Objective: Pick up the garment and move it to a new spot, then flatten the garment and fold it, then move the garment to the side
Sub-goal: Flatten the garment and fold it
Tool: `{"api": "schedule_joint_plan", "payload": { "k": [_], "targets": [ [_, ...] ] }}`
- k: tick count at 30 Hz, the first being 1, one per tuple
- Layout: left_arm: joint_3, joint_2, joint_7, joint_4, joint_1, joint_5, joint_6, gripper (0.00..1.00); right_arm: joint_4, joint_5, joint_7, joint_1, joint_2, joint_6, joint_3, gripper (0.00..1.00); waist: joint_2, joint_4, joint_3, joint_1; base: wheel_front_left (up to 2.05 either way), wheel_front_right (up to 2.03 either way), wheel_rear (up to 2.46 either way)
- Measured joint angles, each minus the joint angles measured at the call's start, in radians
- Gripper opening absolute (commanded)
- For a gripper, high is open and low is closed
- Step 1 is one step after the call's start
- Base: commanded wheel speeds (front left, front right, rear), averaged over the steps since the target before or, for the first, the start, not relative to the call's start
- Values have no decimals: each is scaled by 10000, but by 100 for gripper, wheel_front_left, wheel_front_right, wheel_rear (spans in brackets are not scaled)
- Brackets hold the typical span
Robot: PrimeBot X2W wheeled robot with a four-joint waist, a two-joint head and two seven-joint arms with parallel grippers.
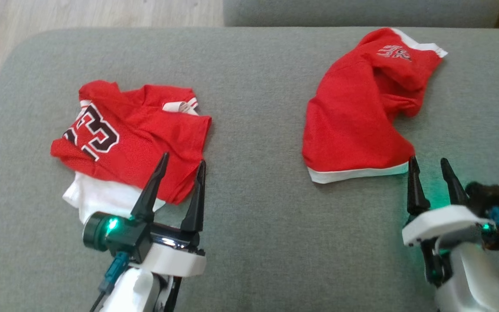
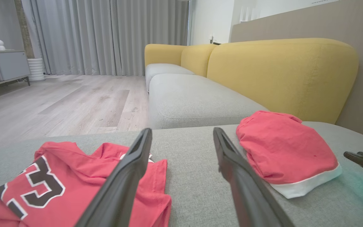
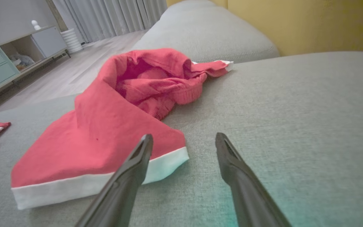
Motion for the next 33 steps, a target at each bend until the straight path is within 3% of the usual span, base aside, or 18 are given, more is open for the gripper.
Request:
{"api": "schedule_joint_plan", "payload": {
  "k": [7,14,15,16,23,33],
  "targets": [
    [113,-268,0,144,-193,240,-267,100,2658,-221,42,-1406,-6,0,-280,100,0,409,296,0,0,0,0],
    [336,-347,0,211,-197,401,-364,100,3910,-719,-107,-2499,-151,0,111,99,0,517,456,0,0,0,0],
    [368,-362,0,215,-197,449,-372,100,4002,-738,-136,-2548,-151,0,115,45,0,509,457,-1,0,0,0],
    [407,-378,0,224,-198,470,-422,100,4063,-740,-219,-2575,-151,0,96,0,0,494,452,-1,0,0,0],
    [587,-426,0,313,-195,610,-449,100,3896,-1346,-456,-2473,-69,10,-999,0,0,220,293,0,0,0,0],
    [629,-531,0,362,-129,780,-539,100,1396,-2717,-497,-1395,-40,10,-4295,0,0,-471,-167,-2,0,0,0]
  ]
}}
